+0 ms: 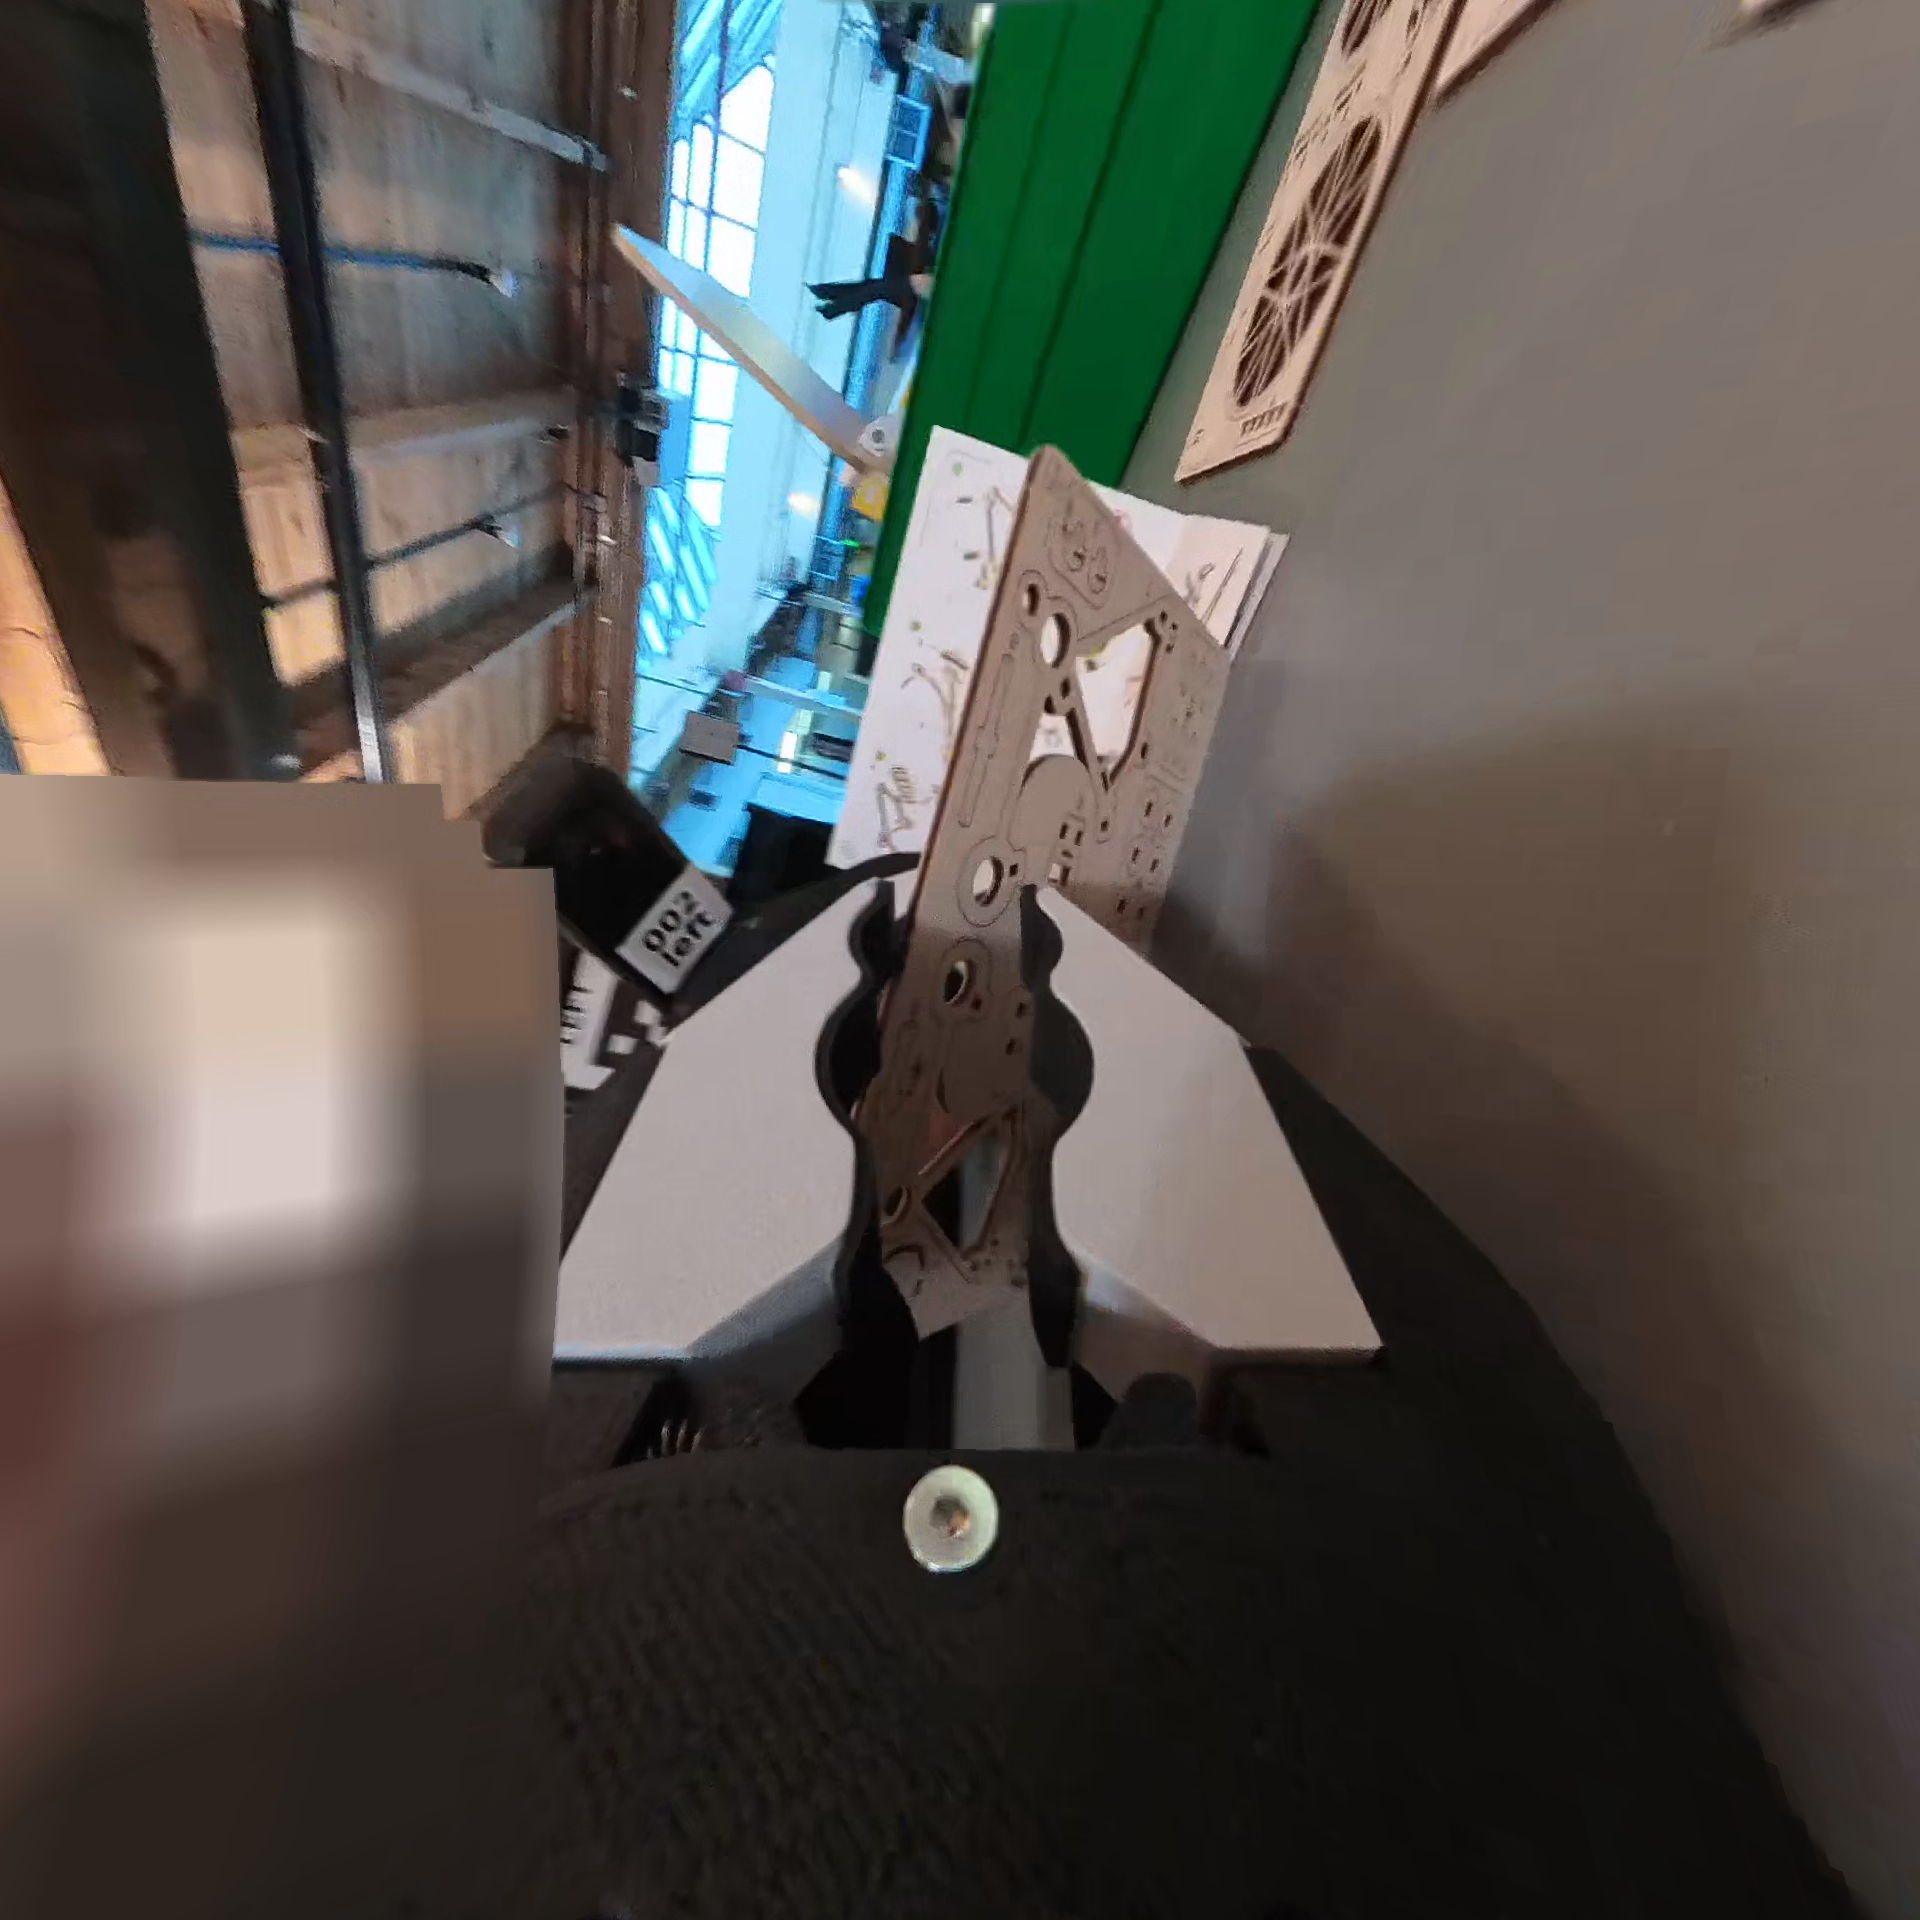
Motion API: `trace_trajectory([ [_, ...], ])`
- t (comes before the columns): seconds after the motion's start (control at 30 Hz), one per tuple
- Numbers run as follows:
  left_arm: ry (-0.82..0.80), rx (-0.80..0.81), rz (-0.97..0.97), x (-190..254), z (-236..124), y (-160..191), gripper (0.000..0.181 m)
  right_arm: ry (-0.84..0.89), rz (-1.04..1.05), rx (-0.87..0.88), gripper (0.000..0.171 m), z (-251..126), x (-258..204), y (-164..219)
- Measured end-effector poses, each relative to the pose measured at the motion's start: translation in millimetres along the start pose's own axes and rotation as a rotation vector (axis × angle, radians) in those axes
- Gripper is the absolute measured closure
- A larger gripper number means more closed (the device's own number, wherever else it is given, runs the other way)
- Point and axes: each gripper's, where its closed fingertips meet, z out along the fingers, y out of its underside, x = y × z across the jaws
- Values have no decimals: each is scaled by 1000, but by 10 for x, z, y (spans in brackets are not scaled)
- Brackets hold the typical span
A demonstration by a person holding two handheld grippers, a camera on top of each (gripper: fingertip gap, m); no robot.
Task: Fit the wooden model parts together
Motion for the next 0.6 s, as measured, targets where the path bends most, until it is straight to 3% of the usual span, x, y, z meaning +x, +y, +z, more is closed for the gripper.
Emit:
trace_trajectory([
  [0.27,75,78,-15,104,-44,-94,72,241,-273,-38,167,-191,207,-59],
  [0.6,65,410,-22,105,-293,-630,68,10,-482,14,170,-358,-516,-99],
])
